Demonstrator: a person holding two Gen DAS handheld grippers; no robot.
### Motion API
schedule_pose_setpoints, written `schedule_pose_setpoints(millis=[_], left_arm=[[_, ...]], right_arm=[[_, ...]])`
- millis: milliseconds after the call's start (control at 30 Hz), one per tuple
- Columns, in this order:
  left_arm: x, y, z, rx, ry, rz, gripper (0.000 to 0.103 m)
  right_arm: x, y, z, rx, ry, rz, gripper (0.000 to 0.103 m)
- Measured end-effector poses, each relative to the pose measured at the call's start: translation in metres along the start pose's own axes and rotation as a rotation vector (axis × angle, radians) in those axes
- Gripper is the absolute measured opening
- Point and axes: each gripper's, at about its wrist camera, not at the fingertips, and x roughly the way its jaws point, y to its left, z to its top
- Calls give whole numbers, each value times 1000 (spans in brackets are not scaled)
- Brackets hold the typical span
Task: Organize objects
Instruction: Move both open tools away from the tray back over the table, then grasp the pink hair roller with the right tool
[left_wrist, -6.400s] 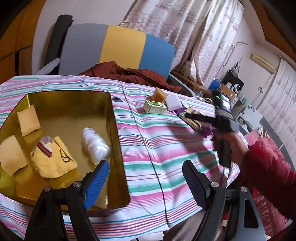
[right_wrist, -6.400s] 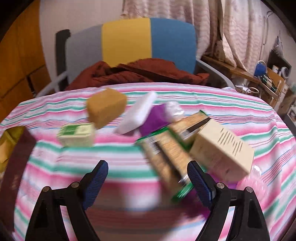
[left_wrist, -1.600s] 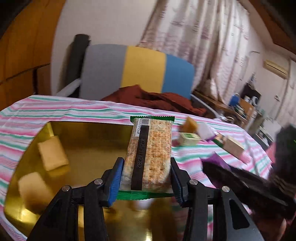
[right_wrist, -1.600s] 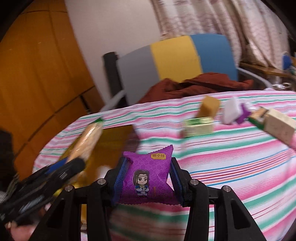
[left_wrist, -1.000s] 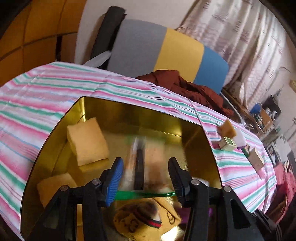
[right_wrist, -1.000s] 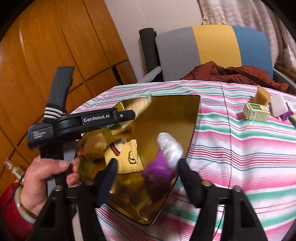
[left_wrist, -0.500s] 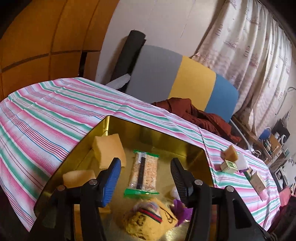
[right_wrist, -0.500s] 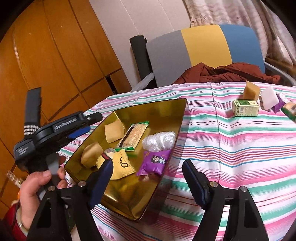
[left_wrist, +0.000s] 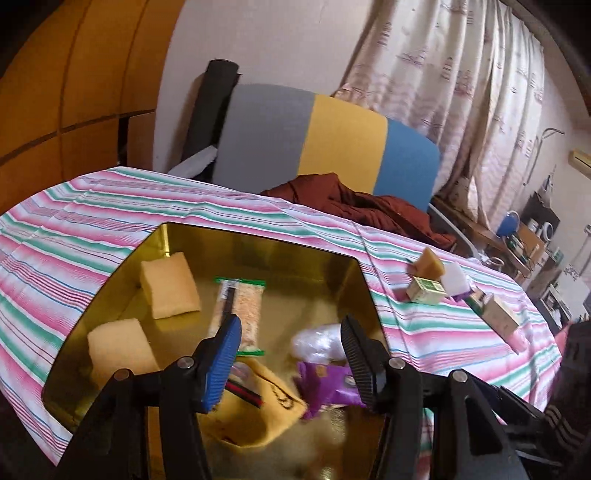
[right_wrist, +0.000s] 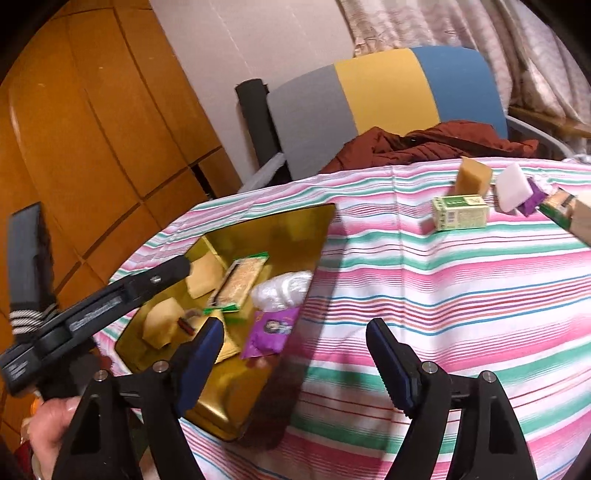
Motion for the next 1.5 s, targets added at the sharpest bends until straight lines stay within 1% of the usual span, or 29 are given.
schedule_pose_setpoints(millis=[300,533,733,900,967,1033,1133,1167,1233,1267,1300,1367,1467,1500], left_arm=[[1,-30,-11,55,40,-65,57],[4,-66,-24,124,88,-137,57],[9,-102,-33,205,131,-203,57],[18,-127,-42,231,184,-255,57],[21,-135,-46,245,200,-264,57],[22,-143,-50,260,216,-276,57],[23,-152,-56,274,234,-286,57],[23,-154,-58,279,239,-285,57],[22,-155,-60,284,246,-279,57],[22,-155,-61,283,249,-276,57],[21,-154,-62,280,251,-273,57],[20,-153,-63,275,256,-267,57],[20,-153,-62,274,256,-260,57],[21,-153,-62,275,256,-260,57]], right_arm=[[3,-41,5,50,22,-105,80],[-2,-84,7,87,32,-175,81],[-18,-137,14,122,20,-271,83],[-40,-190,19,169,-6,-368,83],[-46,-206,23,180,-14,-385,84],[-52,-224,36,161,-28,-412,84],[-59,-252,69,113,-73,-448,85],[-61,-262,82,99,-89,-462,88],[-61,-282,110,82,-111,-490,91],[-59,-293,122,79,-106,-496,93],[-53,-306,135,79,-82,-504,94],[-42,-325,149,84,-29,-507,94],[-32,-340,153,109,24,-496,94],[-28,-342,152,117,46,-471,94]])
